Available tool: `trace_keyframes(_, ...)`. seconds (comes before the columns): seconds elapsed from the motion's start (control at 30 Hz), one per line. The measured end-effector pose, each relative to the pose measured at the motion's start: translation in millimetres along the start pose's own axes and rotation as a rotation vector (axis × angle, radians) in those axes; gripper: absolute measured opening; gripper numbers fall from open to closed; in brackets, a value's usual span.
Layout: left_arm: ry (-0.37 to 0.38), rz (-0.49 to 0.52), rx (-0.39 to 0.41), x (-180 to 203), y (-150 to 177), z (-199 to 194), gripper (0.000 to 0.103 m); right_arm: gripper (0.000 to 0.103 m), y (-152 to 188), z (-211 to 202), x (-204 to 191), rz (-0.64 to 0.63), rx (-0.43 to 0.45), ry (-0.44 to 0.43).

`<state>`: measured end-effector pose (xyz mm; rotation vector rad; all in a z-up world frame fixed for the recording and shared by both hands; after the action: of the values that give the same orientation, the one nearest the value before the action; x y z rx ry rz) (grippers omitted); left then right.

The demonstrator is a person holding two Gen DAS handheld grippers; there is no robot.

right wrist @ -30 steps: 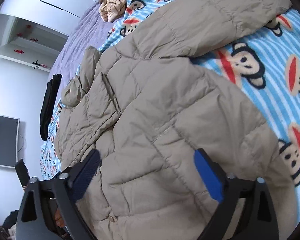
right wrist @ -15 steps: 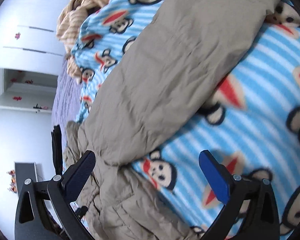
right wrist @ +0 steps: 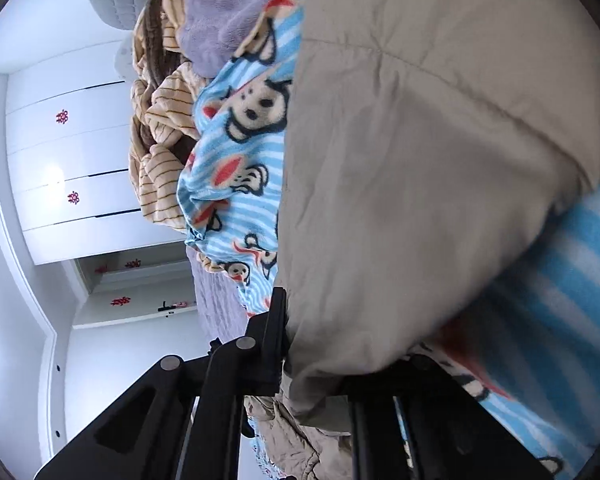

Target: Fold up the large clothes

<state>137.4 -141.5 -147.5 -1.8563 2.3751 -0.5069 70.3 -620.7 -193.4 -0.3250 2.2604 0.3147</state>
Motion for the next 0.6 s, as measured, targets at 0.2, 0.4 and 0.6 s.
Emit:
trace_keyframes(0.2,-0.033,-0.04,0.026,-40.1,-5.7,-4.0,0.103,0.01,35.4,18.8,-82.2,-0.292,0.001,0.022)
trace_keyframes(0.4,-0.047,-0.101,0.037,-86.9,0.4,-9.3,0.103,0.01,149.7,84.2,-184.9,-0.73,-0.093,0.06)
trace_keyframes(0.6,-0.078,-0.141,0.049,-135.7,8.0,-9.0,0.103,0.01,300.9,169.8,-214.4,-1.121,-0.243,0.168)
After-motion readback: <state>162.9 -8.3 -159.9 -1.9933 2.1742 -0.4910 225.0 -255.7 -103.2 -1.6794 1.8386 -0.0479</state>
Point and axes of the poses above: each gripper's, at about its wrist camera, not at the fingertips, and z roughly the way its jaws point, x to its right, y to its underside, the point moved 4 cm from there along z, roughly the way its jaws point, and after that the axes turned 9 degrees about y, right-handed, at the moved point
